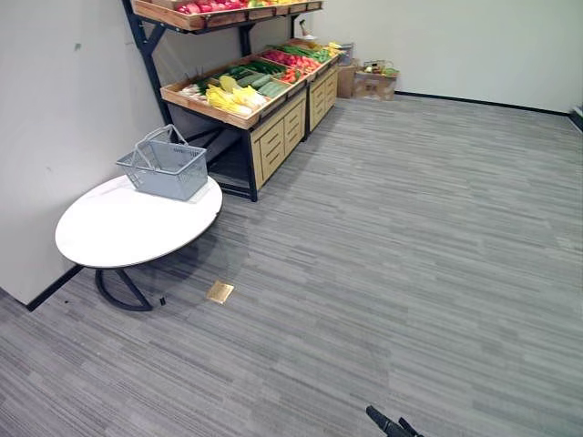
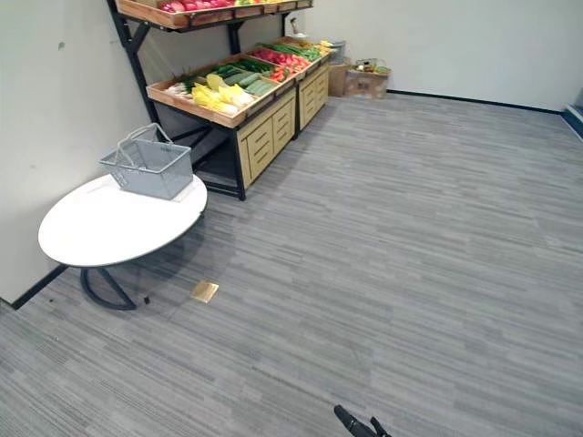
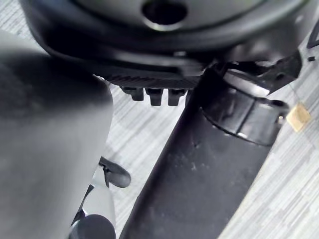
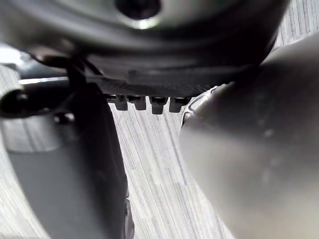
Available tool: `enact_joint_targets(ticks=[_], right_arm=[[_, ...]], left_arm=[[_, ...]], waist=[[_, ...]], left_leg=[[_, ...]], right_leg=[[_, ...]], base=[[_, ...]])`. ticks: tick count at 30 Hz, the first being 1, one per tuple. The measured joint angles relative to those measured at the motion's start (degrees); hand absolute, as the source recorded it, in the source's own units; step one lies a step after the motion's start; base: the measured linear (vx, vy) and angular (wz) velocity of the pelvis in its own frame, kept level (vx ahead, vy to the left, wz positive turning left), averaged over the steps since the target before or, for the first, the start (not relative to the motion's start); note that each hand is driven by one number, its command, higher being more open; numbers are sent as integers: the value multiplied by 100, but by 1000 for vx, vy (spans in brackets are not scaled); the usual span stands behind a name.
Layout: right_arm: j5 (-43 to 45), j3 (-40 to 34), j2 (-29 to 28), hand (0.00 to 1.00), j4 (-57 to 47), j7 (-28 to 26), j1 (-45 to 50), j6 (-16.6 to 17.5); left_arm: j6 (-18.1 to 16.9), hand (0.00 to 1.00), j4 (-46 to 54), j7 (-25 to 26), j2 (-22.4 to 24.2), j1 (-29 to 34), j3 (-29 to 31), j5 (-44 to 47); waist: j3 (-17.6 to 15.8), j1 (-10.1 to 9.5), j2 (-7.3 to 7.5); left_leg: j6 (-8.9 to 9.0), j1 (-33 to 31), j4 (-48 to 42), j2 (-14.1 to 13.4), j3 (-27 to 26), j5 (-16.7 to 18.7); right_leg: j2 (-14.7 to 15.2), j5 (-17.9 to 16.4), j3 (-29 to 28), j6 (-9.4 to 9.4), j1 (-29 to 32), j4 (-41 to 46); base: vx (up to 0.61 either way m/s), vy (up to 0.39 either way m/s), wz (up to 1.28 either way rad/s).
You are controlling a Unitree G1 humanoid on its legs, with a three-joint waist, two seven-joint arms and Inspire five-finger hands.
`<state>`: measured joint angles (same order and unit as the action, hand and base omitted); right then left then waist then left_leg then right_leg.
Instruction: Pick vegetable in the basket
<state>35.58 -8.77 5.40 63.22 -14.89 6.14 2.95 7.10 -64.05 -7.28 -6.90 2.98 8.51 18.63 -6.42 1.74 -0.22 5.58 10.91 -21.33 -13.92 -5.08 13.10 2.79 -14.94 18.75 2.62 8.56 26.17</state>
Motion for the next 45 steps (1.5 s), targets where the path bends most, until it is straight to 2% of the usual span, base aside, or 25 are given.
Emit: enact_joint_targets(ticks=[3, 4, 6, 9, 10, 11, 13, 15, 16, 17, 18, 19, 22, 24, 26, 28, 30, 33, 35, 37, 39, 40, 41, 42, 45], right_arm=[[-239, 132, 140, 100, -1, 6, 55, -126], [-353, 177, 159, 100, 76, -21, 6, -215], [-488, 328, 185, 100, 281, -47, -45, -306], [-649, 314, 182, 100, 296, -148, -90, -407], [-650, 296, 194, 100, 293, -229, -78, -411], [-652, 293, 272, 100, 261, -336, -56, -408], [-706, 340, 235, 100, 291, -404, -28, -407], [-853, 357, 206, 100, 295, -499, -66, -419], [-867, 381, 159, 100, 287, -520, -97, -423], [-895, 372, 172, 100, 278, -554, -124, -417], [-1037, 311, 277, 100, 284, -661, -117, -424], [-1093, 310, 337, 100, 289, -711, -114, -429], [-1357, 314, 351, 100, 345, -775, -170, -469], [-1300, 300, 298, 100, 404, -768, -181, -472], [-1286, 274, 289, 100, 394, -760, -148, -443], [-1282, 158, 213, 100, 277, -683, -35, -237], [-1249, -55, 79, 100, 167, -476, 15, -51], [-1029, -121, 79, 100, 181, -345, 0, 9], [-948, -120, 98, 100, 260, -320, -65, 99], [-885, -121, 68, 100, 263, -320, -79, 224], [-845, 13, 59, 100, 261, -321, -87, 275], [-781, 181, 41, 100, 289, -314, -20, 290], [-594, 248, 48, 100, 332, -296, 44, 226], [-538, 342, 208, 100, 386, -321, 11, 114], [-848, 396, 324, 100, 421, -425, -136, 65]], left_arm=[[-72, 100, 97, 246, 112, -27, 184, 346], [-163, 100, 105, 344, 105, -84, 177, 347], [-330, 100, 91, 438, 78, -60, 174, 355], [-567, 100, 92, 416, 51, -73, 125, 600], [-614, 100, 84, 369, 63, -68, 51, 675], [-684, 100, 68, 307, 106, -17, -103, 680], [-815, 100, 7, 249, 2, 2, -159, 656], [-938, 100, -16, 222, 45, -1, -115, 657], [-956, 100, -6, 155, 27, -3, -49, 688], [-976, 100, 4, 124, 33, 1, 1, 734], [-949, 100, 6, 18, 85, 105, 88, 854], [-950, 100, 21, -21, 138, 126, 132, 923], [-864, 100, -36, -72, 118, 125, 70, 1028], [-821, 100, -109, -74, -15, 131, -162, 987], [-778, 100, -175, -75, -55, 142, -313, 988], [-743, 100, -262, -176, -126, 139, -577, 756], [-686, 100, -267, -278, -227, 70, -889, 529], [-493, 100, -269, -304, -223, 46, -997, 439], [-323, 100, -269, -323, -199, 28, -977, 368], [-279, 100, -285, -388, -116, 18, -828, 187], [-294, 100, -327, -408, -126, 35, -728, -56], [-308, 100, -348, -405, -196, 14, -723, -184], [-329, 100, -372, -377, -170, -62, -678, -249], [-341, 100, -292, -290, -31, -48, -552, -279], [-327, 100, -256, -172, 42, -48, -478, -209]], waist=[[225, 0, -196], [217, -7, -197], [194, -110, -98], [69, -134, 90], [28, -139, 132], [5, -143, -4], [2, -106, 139], [-46, -126, 112], [-94, -150, 173], [-146, -151, 198], [-64, -167, 51], [-41, -167, -42], [-5, -163, -2], [113, -157, 165], [232, -153, 173], [394, -118, 199], [423, -40, 374], [400, 39, 323], [324, 108, 153], [213, 131, -101], [205, 163, -48], [205, 190, 146], [144, 184, 233], [128, 106, 83], [110, 45, -46]], left_leg=[[-55, -1145, -2475, -387, 121, -427], [-36, -1509, -3441, -520, 1, -209], [-113, -1748, -3726, -463, -484, 165], [-195, -2271, -2487, 19, -970, 508], [-196, -2488, -1404, 302, -966, 261], [-287, -2556, -272, 444, -841, -650], [-564, -2320, 131, 697, -789, -1123], [-528, -2336, 58, 728, -657, -1089], [-481, -2390, -255, 779, -665, -976], [-399, -2553, -689, 764, -671, -821], [-294, -2679, -518, 610, -688, -648], [-291, -2687, -419, 504, -745, -728], [-443, -2457, -215, 648, -1065, -688], [-492, -1970, 375, 905, -1302, -703], [-493, -1744, 658, 1050, -1313, -704], [-549, -1421, 1033, 1337, -1319, -695], [-803, -998, 1199, 1688, -1172, -606], [-883, -701, 1337, 1772, -924, -508], [-855, -464, 1483, 1570, -739, -464], [-764, -319, 1523, 1164, -603, -382], [-543, -319, 1532, 1029, -421, -314], [-402, -283, 1506, 1122, -192, -216], [-296, -168, 1507, 1127, 9, -156], [-154, -196, 1508, 910, -95, -241], [0, -185, 1710, 623, -88, -355]], right_leg=[[-348, -35, -43, 69, -592, -609], [-456, 42, -147, 85, -975, -896], [-415, 90, -410, 87, -1524, -1239], [-29, 89, -684, 30, -1940, -1395], [143, 44, -760, -172, -2033, -1369], [90, -19, -851, -318, -2113, -1348], [160, -126, -1385, -341, -2149, -1517], [-172, 5, -1759, -239, -2076, -1890], [-239, 423, -1867, -138, -2046, -2087], [-179, 380, -1885, -179, -2178, -2069], [-216, 366, -1969, -202, -2175, -2089], [-250, 337, -1991, -246, -2177, -2107], [-3, 277, -2081, -317, -2156, -1996], [233, 278, -2090, -323, -1926, -1387], [322, 262, -2103, -348, -1671, -756], [536, 325, -2086, -438, -910, 981], [950, 585, -1897, -457, -376, 2535], [1070, 97, -1561, -460, -133, 2650], [786, -162, -1355, -479, 90, 1816], [175, -41, -1511, -608, 349, 502], [-170, 517, -2019, -831, 438, -806], [-68, 1273, -2189, -836, 407, -1148], [-24, 1656, -2017, -592, 304, -1056], [-157, 1580, -1823, -478, 212, -1148], [-379, 1592, -1568, -381, -11, -1554]], base=[[396, -91, -10], [327, 14, -34], [441, 89, -67], [337, 150, -59], [401, 268, -48], [336, 246, -43], [370, 208, 10], [240, 113, 38], [61, 18, 27], [90, 65, 11], [100, 76, -10], [146, 124, -25], [147, 112, -34], [141, 118, -45], [127, 145, -30], [159, 222, -12], [214, 122, 34], [227, 28, 49], [337, -70, 45], [348, -148, 34], [266, -194, 57], [286, -232, 94], [468, -360, 113], [401, -297, 74], [308, -260, 41]])
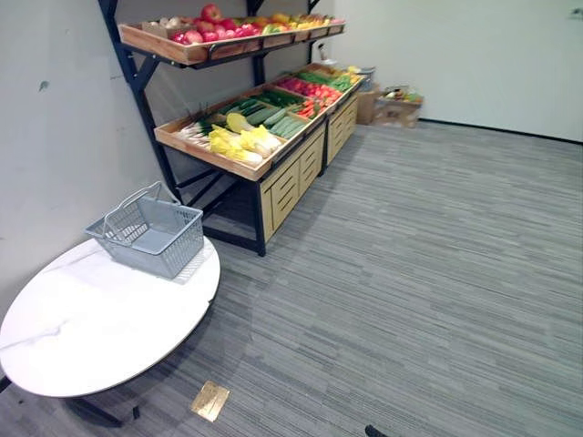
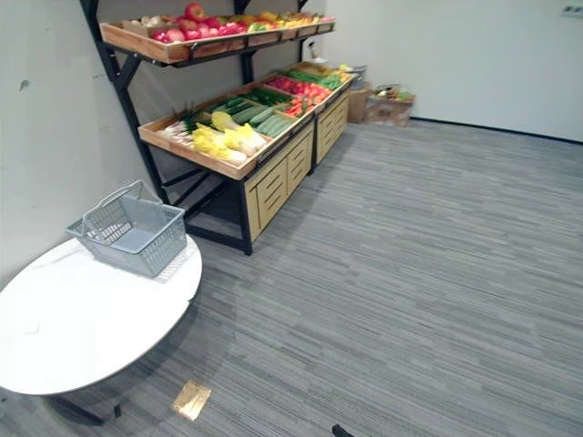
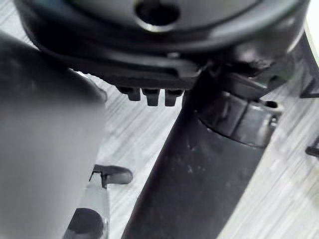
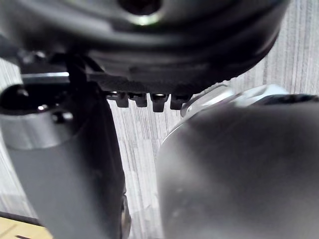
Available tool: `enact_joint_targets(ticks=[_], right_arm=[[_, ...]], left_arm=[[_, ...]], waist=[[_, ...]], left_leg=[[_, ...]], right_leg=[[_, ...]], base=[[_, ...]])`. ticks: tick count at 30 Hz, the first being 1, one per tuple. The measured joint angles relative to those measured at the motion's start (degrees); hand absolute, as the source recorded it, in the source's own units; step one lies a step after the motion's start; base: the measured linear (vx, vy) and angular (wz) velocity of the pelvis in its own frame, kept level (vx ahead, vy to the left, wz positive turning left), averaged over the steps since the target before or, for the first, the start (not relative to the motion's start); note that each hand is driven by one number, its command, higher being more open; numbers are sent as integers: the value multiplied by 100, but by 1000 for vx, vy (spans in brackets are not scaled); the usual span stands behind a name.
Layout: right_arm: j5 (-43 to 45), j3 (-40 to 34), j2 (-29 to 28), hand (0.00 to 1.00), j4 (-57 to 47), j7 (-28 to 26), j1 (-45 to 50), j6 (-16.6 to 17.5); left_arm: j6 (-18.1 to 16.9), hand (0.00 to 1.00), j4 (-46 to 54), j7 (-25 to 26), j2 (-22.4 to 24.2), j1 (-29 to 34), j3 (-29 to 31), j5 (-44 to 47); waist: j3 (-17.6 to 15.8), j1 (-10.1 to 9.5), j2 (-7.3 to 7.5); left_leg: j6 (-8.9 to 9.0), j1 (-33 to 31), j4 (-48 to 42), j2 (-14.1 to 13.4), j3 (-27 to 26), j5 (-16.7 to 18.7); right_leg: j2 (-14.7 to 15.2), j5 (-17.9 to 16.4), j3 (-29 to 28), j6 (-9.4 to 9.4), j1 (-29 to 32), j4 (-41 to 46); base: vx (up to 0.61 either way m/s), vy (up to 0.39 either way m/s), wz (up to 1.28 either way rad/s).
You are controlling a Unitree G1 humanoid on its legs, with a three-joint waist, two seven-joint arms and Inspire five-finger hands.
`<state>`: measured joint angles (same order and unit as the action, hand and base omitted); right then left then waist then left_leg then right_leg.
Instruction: Pick vegetable in the basket
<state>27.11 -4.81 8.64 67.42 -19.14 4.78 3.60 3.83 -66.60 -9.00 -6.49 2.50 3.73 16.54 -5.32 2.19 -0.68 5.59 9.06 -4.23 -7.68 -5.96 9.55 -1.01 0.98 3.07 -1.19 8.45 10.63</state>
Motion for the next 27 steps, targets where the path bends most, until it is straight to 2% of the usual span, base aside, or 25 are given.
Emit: enact_joint_targets(ticks=[1, 2, 10, 21, 24, 25, 26, 27], right_arm=[[-25, 4, -2, 100, 83, -119, -50, -7], [6, 426, 106, 100, 287, -510, -301, -161], [4, 373, 85, 100, 287, -470, -288, -177], [0, 30, -62, 100, 198, 78, -279, -436], [124, -29, -57, 100, 95, 81, -259, -456], [408, -34, -57, 100, 15, 87, -212, -450], [550, -47, -57, 100, -53, 92, -174, -449], [771, -77, -93, 100, -192, 107, -120, -379]], left_arm=[[1, 100, -7, 0, -22, 5, -6, 69], [0, 100, -234, 237, -164, -190, -283, 538], [-3, 100, -235, 255, -160, -189, -280, 552], [-187, 100, -228, 632, -25, -153, -277, 887], [-230, 100, -192, 630, 0, -135, -216, 920], [-221, 100, -106, 608, 16, -74, -97, 955], [-215, 100, -64, 598, 32, -30, -12, 1002], [-186, 100, 26, 570, 53, 52, 139, 1068]], waist=[[11, -12, -19], [-143, -156, 128], [-145, -150, 127], [-176, -170, 97], [-219, -182, 81], [-218, -194, 91], [-218, -197, 88], [-250, -177, 46]], left_leg=[[14, 27, 46, -62, 44, -54], [-263, -140, -3, 344, 168, 182], [-263, -131, 5, 343, 163, 182], [-274, 107, 25, 324, -15, 244], [-323, 91, -427, 253, 22, 510], [-382, 80, -608, 246, 12, 649], [-416, 86, -673, 236, 0, 699], [-458, 127, -709, 213, 30, 728]], right_leg=[[-62, 44, 87, 66, -161, -220], [261, 776, 180, -205, -736, -1625], [258, 776, 174, -205, -737, -1626], [277, 718, 101, -256, -888, -1560], [338, 215, 178, -340, -696, -654], [395, -33, 196, -407, -481, -10], [419, -98, 213, -419, -326, 342], [477, -126, 306, -435, -1, 1082]], base=[[132, -149, 28], [88, -99, 17], [0, 0, 0], [-1, 15, -5], [-37, 30, 13], [-45, 38, 1], [-59, 47, -1], [-50, 35, 0]])
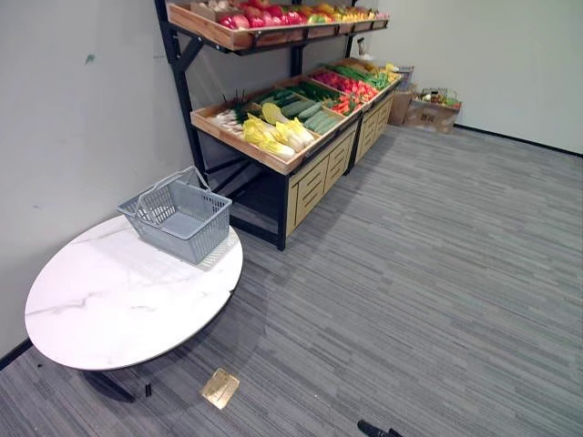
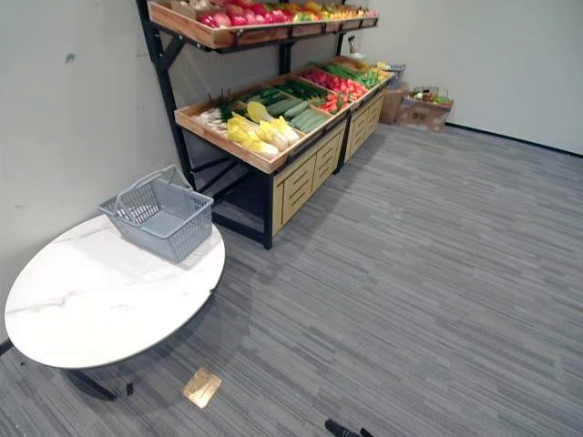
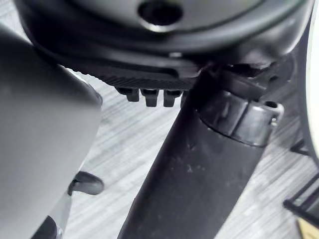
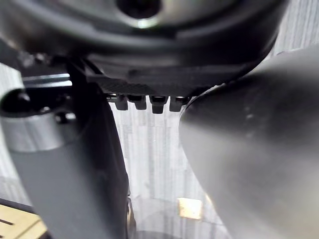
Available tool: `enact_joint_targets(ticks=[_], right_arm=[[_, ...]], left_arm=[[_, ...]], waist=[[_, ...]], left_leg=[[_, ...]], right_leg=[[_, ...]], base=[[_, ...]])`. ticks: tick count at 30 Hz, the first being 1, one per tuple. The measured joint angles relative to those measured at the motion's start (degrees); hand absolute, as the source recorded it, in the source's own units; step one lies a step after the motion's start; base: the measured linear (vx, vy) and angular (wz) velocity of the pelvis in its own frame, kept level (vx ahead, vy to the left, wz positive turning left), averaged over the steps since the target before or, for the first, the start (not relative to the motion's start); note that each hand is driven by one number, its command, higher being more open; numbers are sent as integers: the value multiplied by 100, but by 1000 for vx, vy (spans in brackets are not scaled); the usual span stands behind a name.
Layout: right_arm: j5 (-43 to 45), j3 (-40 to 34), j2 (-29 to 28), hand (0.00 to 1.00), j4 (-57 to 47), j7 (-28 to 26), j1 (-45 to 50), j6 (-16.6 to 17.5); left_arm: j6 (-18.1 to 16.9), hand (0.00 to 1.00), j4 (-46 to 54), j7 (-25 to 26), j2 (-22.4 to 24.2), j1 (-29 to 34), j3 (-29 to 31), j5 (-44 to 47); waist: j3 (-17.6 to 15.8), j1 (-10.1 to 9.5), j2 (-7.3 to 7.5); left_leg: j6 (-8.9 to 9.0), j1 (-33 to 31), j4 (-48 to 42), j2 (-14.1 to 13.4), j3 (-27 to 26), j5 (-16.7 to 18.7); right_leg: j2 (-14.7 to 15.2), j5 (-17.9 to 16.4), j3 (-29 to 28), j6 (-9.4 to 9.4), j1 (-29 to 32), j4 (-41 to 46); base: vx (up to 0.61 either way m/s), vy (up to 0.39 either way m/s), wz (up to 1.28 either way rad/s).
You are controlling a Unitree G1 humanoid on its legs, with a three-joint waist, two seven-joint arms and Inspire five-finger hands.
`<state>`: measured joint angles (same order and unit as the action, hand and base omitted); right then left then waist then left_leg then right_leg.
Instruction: Pick vegetable in the basket
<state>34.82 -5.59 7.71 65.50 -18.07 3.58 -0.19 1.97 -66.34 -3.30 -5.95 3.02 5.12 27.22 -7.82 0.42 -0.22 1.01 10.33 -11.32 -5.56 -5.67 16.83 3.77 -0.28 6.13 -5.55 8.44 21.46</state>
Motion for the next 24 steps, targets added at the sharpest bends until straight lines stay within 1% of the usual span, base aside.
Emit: enact_joint_targets(ticks=[1, 2, 3, 5, 6, 7, 8, 9, 10, 11, 12, 13, 14, 15, 16, 17, 18, 19, 20, 21, 22, 23, 24], right_arm=[[98, -8, -50, 100, -68, 0, 59, 118], [127, -11, -99, 100, -133, -2, 123, 232], [124, -1, -118, 100, -181, -26, 158, 335], [124, -3, -123, 100, -199, -59, 172, 393], [126, -6, -136, 100, -213, -75, 172, 407], [127, -8, -140, 100, -218, -75, 172, 406], [127, -53, -125, 100, -237, -73, 181, 407], [127, -95, -113, 100, -245, -63, 186, 406], [130, -226, -132, 100, -290, -17, 192, 404], [153, -235, -144, 100, -352, 14, 213, 394], [215, -234, -146, 100, -397, 18, 258, 376], [244, -236, -144, 100, -400, 100, 305, 344], [224, -236, -139, 100, -391, 166, 346, 323], [109, -239, -142, 100, -393, 271, 408, 320], [-148, -265, -124, 100, -403, 330, 446, 316], [-359, -273, -83, 100, -404, 327, 451, 283], [-525, -284, -60, 100, -399, 323, 447, 255], [-753, -305, -59, 100, -383, 305, 413, 182], [-911, -277, -81, 100, -261, 228, 335, 101], [-988, -228, -88, 100, -176, 208, 279, 72], [-1058, -133, -87, 100, -66, 152, 204, 29], [-1110, -103, -85, 100, -5, 108, 183, 37], [-1172, -106, -75, 100, 44, 89, 162, 40]], left_arm=[[56, 100, 48, -12, -8, 0, 110, 39], [129, 100, 107, -45, -17, 36, 239, 31], [173, 100, 121, -119, -17, 35, 315, -41], [191, 100, 122, -159, -11, 22, 337, -103], [189, 100, 127, -204, -3, 12, 372, -264], [189, 100, 127, -209, -1, 4, 373, -329], [206, 100, 103, -210, 39, -8, 373, -436], [211, 100, 91, -207, 69, -21, 374, -511], [235, 100, 74, -206, 91, -19, 368, -623], [238, 100, 78, -197, 84, 4, 366, -681], [250, 100, 88, -174, 76, 29, 369, -689], [311, 100, 114, -113, 77, 70, 377, -673], [319, 100, 132, -95, 86, 92, 406, -653], [345, 100, 196, -93, 114, 108, 501, -647], [301, 100, 268, -31, 156, 149, 540, -618], [271, 100, 324, 41, 183, 161, 547, -509], [212, 100, 349, 67, 204, 174, 543, -448], [170, 100, 382, 65, 198, 170, 533, -401], [95, 100, 388, 68, 140, 172, 520, -405], [62, 100, 385, 69, 106, 173, 518, -405], [-20, 100, 385, 53, 56, 185, 461, -398], [-86, 100, 390, 46, 64, 190, 425, -395], [-201, 100, 398, 13, 64, 171, 256, -352]], waist=[[-5, 15, 27], [2, 9, 54], [2, 2, 56], [3, 3, 51], [1, 3, 50], [-4, 1, 50], [-24, 4, -37], [-20, 5, -59], [-54, -4, -116], [-40, 4, -90], [-20, 15, -67], [73, 26, -51], [143, 33, -48], [237, 40, -75], [358, 31, -144], [384, 23, -163], [410, 18, -216], [412, 6, -244], [356, -8, -156], [322, -12, -96], [283, -24, 7], [266, -34, 41], [252, -38, 53]], left_leg=[[-13, 58, 4, -2, 21, -3], [-29, 113, 1, -15, 20, 19], [-33, 122, 1, -17, 17, 58], [-34, 88, 0, -10, 14, 108], [36, 105, -16, -14, 13, 210], [69, 143, -16, -17, 16, 260], [163, 244, -7, -116, 45, 376], [208, 322, 21, -193, 53, 418], [266, 472, 98, -300, 42, 433], [369, 577, 109, -337, 25, 350], [365, 657, 92, -354, 38, 281], [306, 650, -92, -365, 56, 195], [296, 578, -277, -406, 65, 147], [209, 415, -666, -486, 122, 68], [139, 106, -1377, -631, 168, -75], [127, -206, -2013, -756, 148, -307], [181, -519, -2751, -930, 116, -432], [190, -860, -3588, -1117, 5, -336], [185, -1014, -3949, -1118, -198, -140], [187, -1060, -3958, -1079, -347, -29], [177, -1224, -3766, -951, -648, 157], [191, -1417, -3443, -830, -798, 249], [227, -1824, -2620, -596, -892, 222]], right_leg=[[37, -89, 53, 10, 280, 506], [39, -262, 119, 88, 428, 618], [27, -288, 171, 128, 567, 282], [-3, -266, 186, 145, 668, -151], [-63, -233, 184, 137, 768, -671], [-76, -204, 184, 153, 773, -820], [-126, 200, 251, 217, 672, -779], [-139, 261, 344, 249, 646, -668], [-128, -26, 507, 432, 749, -99], [-27, -503, 611, 482, 878, 519], [68, -809, 702, 503, 883, 873], [161, -1163, 852, 514, 814, 1125], [181, -1286, 924, 528, 758, 1157], [168, -1413, 1041, 542, 616, 1106], [98, -1489, 1169, 594, 406, 928], [11, -1525, 1222, 634, 195, 735], [-124, -1516, 1257, 663, -80, 453], [-287, -1470, 1279, 724, -499, 63], [-326, -1418, 1268, 777, -987, -284], [-314, -1409, 1229, 784, -1222, -422], [-255, -1403, 1117, 794, -1574, -616], [-199, -1403, 1069, 794, -1716, -687], [-121, -1404, 1013, 792, -1831, -759]], base=[[-37, 26, 3], [0, 0, 0], [75, -46, 0], [151, -97, -2], [208, -119, -2], [314, -174, 8], [281, -157, 15], [375, -198, 31], [405, -204, 42], [506, -261, 57], [539, -267, 72], [463, -216, 66], [479, -200, 64], [493, -209, 55], [497, -217, 49], [489, -218, 35], [468, -193, 12], [552, -182, 0], [448, -108, -7], [413, -58, -13], [352, -13, -16], [379, 32, -28], [358, 105, -27]])
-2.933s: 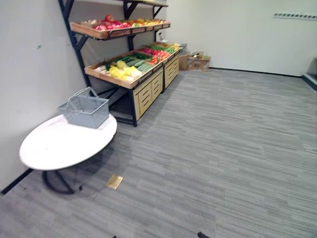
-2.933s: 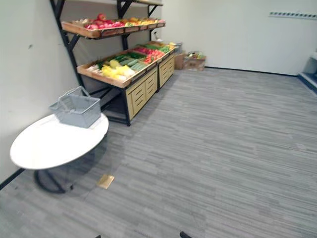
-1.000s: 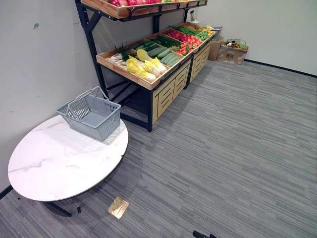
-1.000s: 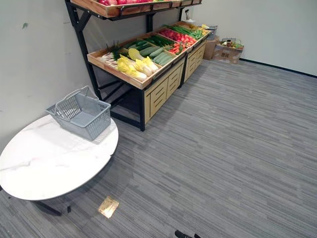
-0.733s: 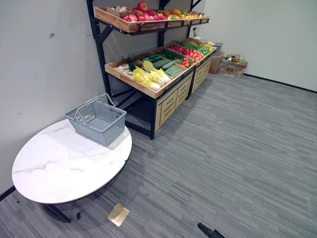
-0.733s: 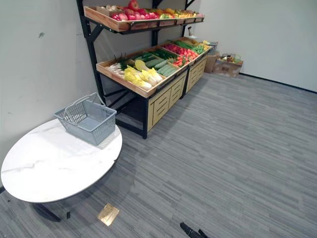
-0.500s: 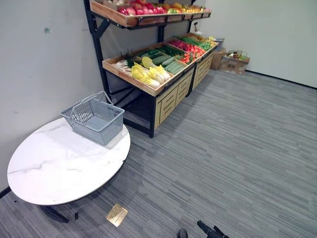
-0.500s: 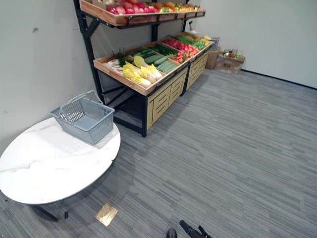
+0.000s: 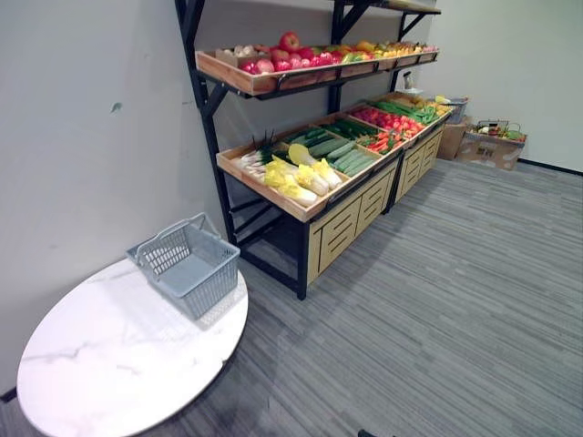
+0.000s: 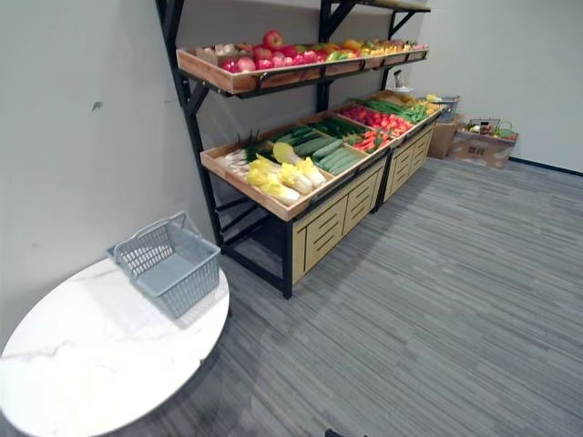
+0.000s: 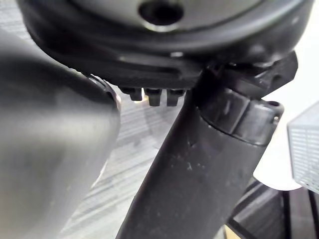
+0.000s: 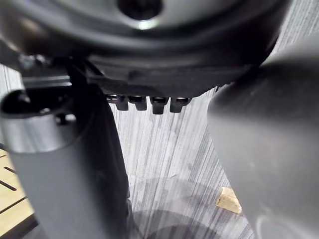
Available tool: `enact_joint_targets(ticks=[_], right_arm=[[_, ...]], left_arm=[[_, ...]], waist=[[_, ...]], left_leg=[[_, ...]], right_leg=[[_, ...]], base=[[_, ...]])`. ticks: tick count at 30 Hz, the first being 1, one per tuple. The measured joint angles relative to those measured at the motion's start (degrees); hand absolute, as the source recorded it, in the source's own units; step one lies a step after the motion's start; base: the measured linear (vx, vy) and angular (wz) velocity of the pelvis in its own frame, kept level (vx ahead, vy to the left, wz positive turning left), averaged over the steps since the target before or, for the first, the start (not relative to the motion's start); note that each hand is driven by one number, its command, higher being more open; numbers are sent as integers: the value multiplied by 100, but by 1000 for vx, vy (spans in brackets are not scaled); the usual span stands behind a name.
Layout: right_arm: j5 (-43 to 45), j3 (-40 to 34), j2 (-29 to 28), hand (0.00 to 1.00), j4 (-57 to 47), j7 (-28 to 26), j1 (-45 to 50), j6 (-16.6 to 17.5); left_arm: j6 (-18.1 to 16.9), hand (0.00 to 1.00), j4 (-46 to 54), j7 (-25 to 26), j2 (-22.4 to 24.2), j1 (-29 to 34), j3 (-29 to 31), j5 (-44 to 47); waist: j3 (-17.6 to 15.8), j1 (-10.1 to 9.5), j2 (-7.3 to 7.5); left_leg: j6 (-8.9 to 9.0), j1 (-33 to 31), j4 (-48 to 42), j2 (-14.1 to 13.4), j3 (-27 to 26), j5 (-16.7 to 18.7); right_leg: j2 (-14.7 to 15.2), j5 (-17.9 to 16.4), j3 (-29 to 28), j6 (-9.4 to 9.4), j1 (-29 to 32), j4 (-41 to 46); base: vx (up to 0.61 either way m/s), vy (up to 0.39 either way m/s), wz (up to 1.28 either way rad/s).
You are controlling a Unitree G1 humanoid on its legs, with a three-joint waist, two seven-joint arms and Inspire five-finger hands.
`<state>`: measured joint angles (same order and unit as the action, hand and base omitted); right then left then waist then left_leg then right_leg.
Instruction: Pick vegetable in the basket
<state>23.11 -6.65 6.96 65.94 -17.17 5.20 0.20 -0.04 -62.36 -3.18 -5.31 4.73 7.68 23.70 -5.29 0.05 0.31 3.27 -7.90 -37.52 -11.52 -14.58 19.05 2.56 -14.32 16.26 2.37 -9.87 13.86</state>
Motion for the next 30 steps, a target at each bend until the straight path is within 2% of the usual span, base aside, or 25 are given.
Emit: enact_joint_targets(ticks=[2, 3, 4, 5, 6, 7, 9, 10, 12, 14, 19, 24, 26, 27, 28, 30], right_arm=[[-29, 0, 7, 100, -1, -12, -9, 1], [-30, -1, 14, 100, -12, -19, -11, 6], [-31, 6, -76, 100, -18, -2, 7, 6], [-28, 5, -100, 100, -31, -30, 31, 22], [-40, 75, -130, 100, 2, -36, -32, 32], [-48, 122, -139, 100, 16, -36, -63, 31], [-50, 124, -133, 100, 11, -61, -81, 29], [-46, 109, -130, 100, 6, -108, -77, 60], [-49, 108, -92, 100, 16, -114, -60, 57], [-38, 100, -53, 100, 9, -125, -57, 55], [-61, 100, -31, 100, 13, -124, -66, 45], [-14, -22, -31, 100, 9, -114, -83, 70], [205, -136, -44, 100, 3, -83, -65, 111], [259, -208, -49, 100, -2, -81, -59, 146], [338, -287, -54, 100, -19, -79, -54, 190], [392, -299, -80, 100, -22, -82, -55, 252]], left_arm=[[-40, 100, 15, -82, -7, -23, -57, 84], [-69, 100, 0, -152, -4, -53, -73, 143], [-60, 100, -38, -227, -120, -86, -99, 161], [-72, 100, -26, -233, -146, -90, -153, 152], [-143, 100, -28, -322, -205, -114, -160, 289], [-156, 100, -29, -338, -217, -121, -151, 358], [-162, 100, -44, -369, -218, -117, -150, 504], [-153, 100, -79, -397, -222, -100, -155, 547], [-113, 100, -122, -443, -201, -95, -167, 475], [-66, 100, -272, -457, -209, -128, -290, 363], [57, 100, -421, -479, -319, -217, -741, 379], [65, 100, -429, -500, -340, -219, -905, 391], [68, 100, -435, -584, -354, -192, -904, 390], [81, 100, -436, -602, -353, -175, -905, 390], [150, 100, -432, -604, -355, -157, -903, 394], [231, 100, -437, -608, -357, -155, -895, 397]], waist=[[-27, -5, 1], [-100, -55, -4], [-99, -92, 115], [-99, -61, 160], [-183, -20, 248], [-209, -24, 267], [-228, -24, 254], [-247, 5, 295], [-212, -8, 240], [-177, 54, 166], [-109, 70, 133], [-99, 91, 139], [-55, 107, 234], [-61, 146, 220], [-59, 209, 181], [-56, 225, 146]], left_leg=[[58, -271, 942, 209, 21, -329], [-104, -361, 1766, 425, 194, -1531], [-270, -141, 2092, 626, 204, -1716], [-312, -64, 2223, 644, 252, -1751], [-358, -108, 2244, 687, 319, -1718], [-375, -110, 2244, 698, 324, -1707], [-410, -72, 2227, 705, 298, -1681], [-368, 103, 2249, 726, 218, -1622], [-300, 289, 2434, 689, 103, -1604], [-174, 495, 2883, 707, 41, -1744], [-192, 840, 3760, 846, -52, -2132], [-359, 1064, 3996, 1047, 90, -2108], [-501, 1195, 4002, 1323, 272, -1954], [-611, 1323, 4029, 1431, 439, -1884], [-700, 1372, 3978, 1454, 642, -1795], [-738, 1388, 3879, 1395, 877, -1698]], right_leg=[[29, -1, -89, -24, -67, -84], [23, -24, -267, -133, -156, -96], [105, 9, -539, -237, -191, -100], [132, 52, -657, -231, -129, -80], [56, 79, -1199, -177, -113, -349], [47, 80, -1307, -179, -110, -465], [70, 182, -1459, -266, -80, -676], [109, 392, -1510, -358, -158, -664], [98, 393, -1549, -361, -164, -616], [74, 393, -1636, -361, -68, -498], [92, 393, -1625, -361, 234, -128], [311, 376, -1391, -390, 831, 1428], [640, 429, -1278, -439, 1168, 2418], [772, 592, -1284, -470, 1363, 3036], [791, 389, -1274, -432, 1466, 3232], [759, 42, -1191, -484, 1626, 3071]], base=[[278, 138, -33], [288, 161, -42], [320, 146, -26], [496, 190, 21], [372, 128, 37], [299, 115, 32], [68, 24, 7], [62, -11, -4], [60, -58, -26], [54, -61, -29], [39, 8, -7], [37, 97, 18], [60, 113, 49], [86, 109, 75], [78, 77, 76], [77, 60, 73]])
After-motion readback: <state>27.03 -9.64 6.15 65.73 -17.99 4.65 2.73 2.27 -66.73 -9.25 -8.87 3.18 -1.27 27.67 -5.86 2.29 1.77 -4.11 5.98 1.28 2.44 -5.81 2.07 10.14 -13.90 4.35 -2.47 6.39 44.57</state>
